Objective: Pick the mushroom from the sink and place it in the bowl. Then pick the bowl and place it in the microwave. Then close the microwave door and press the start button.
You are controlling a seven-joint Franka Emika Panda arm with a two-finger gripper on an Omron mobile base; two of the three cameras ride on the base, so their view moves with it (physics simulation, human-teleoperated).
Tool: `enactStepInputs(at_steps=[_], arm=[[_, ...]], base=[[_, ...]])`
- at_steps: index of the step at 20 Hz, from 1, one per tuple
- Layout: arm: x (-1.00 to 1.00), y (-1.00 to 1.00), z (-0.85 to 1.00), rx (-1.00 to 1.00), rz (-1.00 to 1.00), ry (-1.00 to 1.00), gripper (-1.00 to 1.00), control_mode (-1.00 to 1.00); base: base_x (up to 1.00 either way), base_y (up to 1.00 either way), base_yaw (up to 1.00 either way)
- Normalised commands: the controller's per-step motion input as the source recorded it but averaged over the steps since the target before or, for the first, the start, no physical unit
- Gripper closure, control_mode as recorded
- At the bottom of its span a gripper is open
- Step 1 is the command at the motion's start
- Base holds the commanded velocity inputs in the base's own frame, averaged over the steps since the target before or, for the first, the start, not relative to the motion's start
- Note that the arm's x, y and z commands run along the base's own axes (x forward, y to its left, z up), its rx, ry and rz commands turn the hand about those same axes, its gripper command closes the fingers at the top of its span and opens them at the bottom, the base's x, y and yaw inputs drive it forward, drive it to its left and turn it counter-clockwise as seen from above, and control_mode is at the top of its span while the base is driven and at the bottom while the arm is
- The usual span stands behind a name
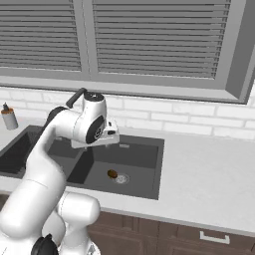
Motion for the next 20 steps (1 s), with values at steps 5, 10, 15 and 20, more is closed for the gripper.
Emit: enactStepInputs(at_steps=[5,10,15,20], arm=[[0.64,-0.09,-0.66,0.00,0.07,0.00,-1.00,-1.00],[0.65,0.00,-0.49,0.00,0.02,0.00,-1.00,-1.00],[0.55,0.01,-0.36,0.00,0.00,0.00,-1.00,-1.00],[0.39,0.16,-0.35,-0.02,0.00,0.00,-1.00,-1.00]], base=[[0.00,0.00,0.00],[0.00,0.00,0.00],[0.00,0.00,0.00],[0.00,0.00,0.00]])
